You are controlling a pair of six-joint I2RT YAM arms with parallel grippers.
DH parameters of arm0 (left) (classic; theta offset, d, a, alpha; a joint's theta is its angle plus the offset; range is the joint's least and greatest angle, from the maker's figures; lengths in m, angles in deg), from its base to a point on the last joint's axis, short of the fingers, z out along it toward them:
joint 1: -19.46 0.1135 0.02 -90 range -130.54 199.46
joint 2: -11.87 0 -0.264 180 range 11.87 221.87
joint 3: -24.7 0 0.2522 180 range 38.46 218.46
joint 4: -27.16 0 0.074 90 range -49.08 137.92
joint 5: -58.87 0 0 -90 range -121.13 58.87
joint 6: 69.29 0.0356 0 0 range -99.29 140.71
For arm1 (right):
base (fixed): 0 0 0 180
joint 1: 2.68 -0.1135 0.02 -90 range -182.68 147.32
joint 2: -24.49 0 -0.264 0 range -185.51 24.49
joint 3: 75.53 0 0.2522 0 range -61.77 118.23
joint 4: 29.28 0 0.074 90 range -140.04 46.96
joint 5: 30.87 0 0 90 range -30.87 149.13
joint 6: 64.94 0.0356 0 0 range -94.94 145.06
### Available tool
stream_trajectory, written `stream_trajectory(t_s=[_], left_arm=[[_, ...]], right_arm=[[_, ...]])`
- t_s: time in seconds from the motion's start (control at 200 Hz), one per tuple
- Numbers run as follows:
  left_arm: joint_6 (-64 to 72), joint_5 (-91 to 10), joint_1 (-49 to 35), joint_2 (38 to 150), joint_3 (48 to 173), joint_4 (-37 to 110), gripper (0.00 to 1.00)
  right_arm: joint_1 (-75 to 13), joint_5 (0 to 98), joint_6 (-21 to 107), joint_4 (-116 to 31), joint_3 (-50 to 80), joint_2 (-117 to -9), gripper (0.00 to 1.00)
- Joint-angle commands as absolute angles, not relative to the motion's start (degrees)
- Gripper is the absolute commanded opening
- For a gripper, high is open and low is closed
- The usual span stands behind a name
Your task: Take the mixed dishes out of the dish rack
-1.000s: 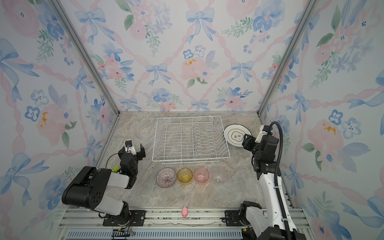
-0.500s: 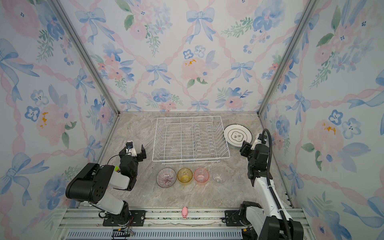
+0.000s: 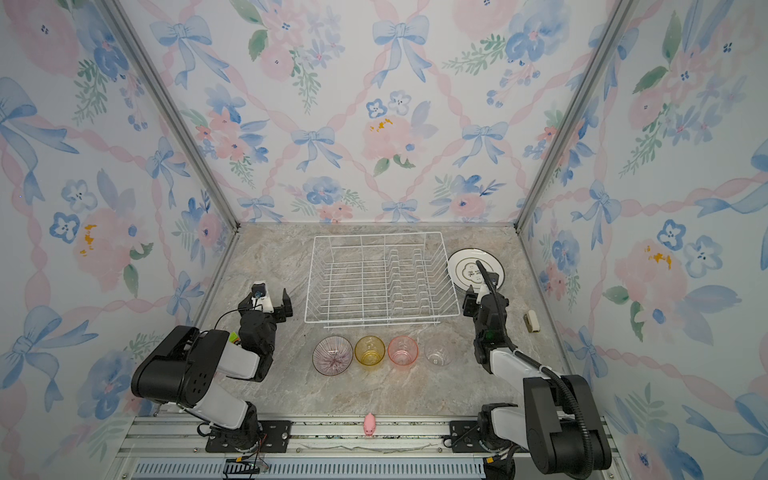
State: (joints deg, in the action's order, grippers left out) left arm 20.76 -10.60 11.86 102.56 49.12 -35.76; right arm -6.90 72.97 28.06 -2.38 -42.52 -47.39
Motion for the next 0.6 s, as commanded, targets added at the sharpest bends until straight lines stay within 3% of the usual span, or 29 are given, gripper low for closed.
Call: stream_trajectory(t_s=[0.0,0.285,0.465,0.595], left_arm=[[21.7,-10.9,11.9,103.1,49.3,-37.1,0.98],[21.7,-10.9,11.9,103.1,49.3,-37.1,0.98],[21.7,-10.9,12.0,103.1,49.3,-37.0,0.98],[21.7,-10.8,12.0,103.1,49.4,-37.0,0.98]], right_arm=[[-7.1,73.7,25.8,4.3,-43.3,-49.8,0.63],[-7.5,74.6,25.6,19.4,-45.8,-61.6,0.63],[-7.9,75.7,25.3,20.1,-44.4,-65.1,0.62],[-7.3,75.3,26.3,9.2,-39.7,-63.9,0.63]])
